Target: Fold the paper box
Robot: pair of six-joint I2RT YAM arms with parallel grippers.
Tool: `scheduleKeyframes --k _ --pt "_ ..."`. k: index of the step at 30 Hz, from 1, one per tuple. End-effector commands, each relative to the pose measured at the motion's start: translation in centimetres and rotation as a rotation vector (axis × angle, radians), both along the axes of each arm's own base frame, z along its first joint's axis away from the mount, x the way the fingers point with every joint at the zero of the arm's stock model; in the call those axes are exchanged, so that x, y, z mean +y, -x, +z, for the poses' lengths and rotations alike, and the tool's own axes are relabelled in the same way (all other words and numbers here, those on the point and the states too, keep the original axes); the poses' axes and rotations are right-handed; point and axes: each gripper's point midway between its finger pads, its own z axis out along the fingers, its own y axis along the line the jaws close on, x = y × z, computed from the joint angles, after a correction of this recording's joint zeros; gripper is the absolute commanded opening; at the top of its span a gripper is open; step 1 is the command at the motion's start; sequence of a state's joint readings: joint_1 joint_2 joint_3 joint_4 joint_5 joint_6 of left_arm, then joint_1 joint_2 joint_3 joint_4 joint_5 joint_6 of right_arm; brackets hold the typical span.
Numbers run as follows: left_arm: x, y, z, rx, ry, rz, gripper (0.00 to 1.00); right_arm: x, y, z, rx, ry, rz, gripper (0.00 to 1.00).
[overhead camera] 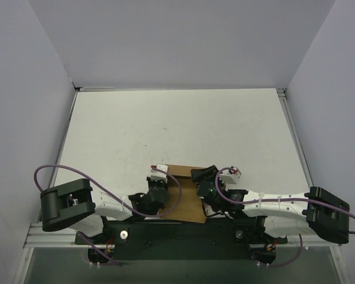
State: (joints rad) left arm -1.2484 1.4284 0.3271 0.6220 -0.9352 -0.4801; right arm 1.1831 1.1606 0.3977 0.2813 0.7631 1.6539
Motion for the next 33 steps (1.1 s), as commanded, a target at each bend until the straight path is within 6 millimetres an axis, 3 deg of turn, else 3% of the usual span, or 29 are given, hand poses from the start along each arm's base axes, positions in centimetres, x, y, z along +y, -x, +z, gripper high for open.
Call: scheduleKeyframes --k 1,4,8,12,16,20,28,33 --pt "-0.5 0.8 -1.4 0.020 -0.020 -0.022 0.00 -1.1 -0.9 0.0 -0.047 0.004 -0.066 0.47" --pt "-1.1 1.0 -1.4 0.016 -0.010 -0.033 0.00 -1.1 -1.0 -0.2 -0.046 0.012 -0.069 0.45" --pt "-1.0 0.8 -1.7 0.014 -0.016 -0.015 0.00 -1.1 -1.0 -0.5 -0.045 0.023 -0.070 0.36" --pt "1.3 0.2 -1.3 -0.023 -0.038 0.097 0.00 -1.5 -1.0 -0.8 -0.044 0.026 -0.080 0.24" --pt "2.7 -0.1 -0.6 -0.069 -0.041 0.154 0.00 -1.5 -0.9 -0.7 -0.036 0.030 -0.079 0.09" --pt "3.7 -0.5 -0.2 -0.105 -0.079 0.209 0.00 -1.6 -0.8 -0.4 -0.027 0.050 -0.089 0.01" --pt "6.0 -0.9 -0.1 -0.158 -0.190 0.329 0.00 -2.6 -0.4 -1.1 -0.011 0.054 -0.124 0.00" --pt "6.2 -0.7 -0.6 -0.137 -0.202 0.317 0.00 -2.6 -0.4 -0.9 -0.016 0.057 -0.124 0.00"
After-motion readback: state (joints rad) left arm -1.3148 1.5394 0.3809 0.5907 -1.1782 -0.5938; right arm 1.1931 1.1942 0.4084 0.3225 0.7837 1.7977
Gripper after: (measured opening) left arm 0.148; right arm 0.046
